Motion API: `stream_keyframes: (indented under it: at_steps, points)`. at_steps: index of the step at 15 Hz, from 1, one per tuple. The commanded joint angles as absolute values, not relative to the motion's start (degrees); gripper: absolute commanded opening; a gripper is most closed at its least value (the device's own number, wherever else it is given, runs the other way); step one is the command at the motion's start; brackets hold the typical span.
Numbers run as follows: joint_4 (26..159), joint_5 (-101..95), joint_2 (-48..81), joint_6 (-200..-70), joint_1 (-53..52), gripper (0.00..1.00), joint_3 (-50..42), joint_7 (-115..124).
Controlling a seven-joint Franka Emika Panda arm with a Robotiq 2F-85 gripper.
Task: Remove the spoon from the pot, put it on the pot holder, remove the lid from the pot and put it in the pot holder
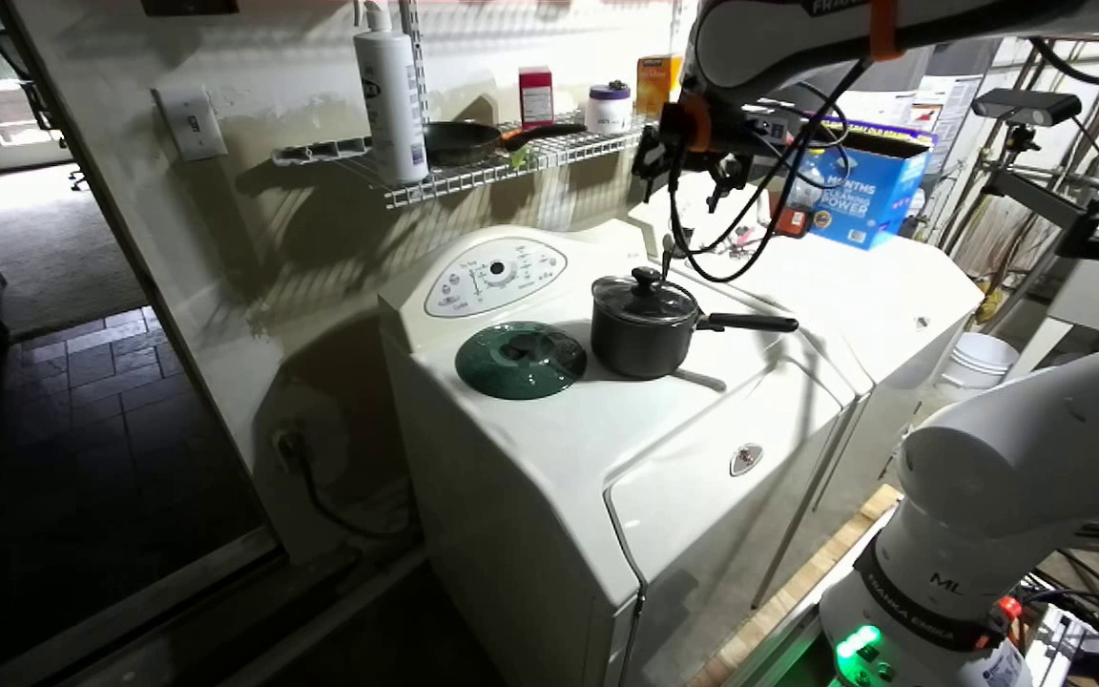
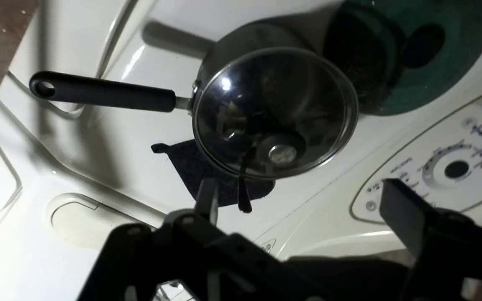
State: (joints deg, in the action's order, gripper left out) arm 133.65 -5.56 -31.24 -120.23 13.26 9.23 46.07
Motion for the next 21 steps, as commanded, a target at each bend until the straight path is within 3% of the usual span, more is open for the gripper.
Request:
stream_keyframes:
  at_steps: [1,7,21]
  points:
    - [127.4,-6.7,-23.5,-123.3,15.6,1.0,7.3,54.3]
    - [122.3,-10.3,-16.8,-125.2,16.7,1.0,3.2,61.8]
    - [122.4,-14.9,-14.7,-123.8,12.1,1.0,-1.4,39.2]
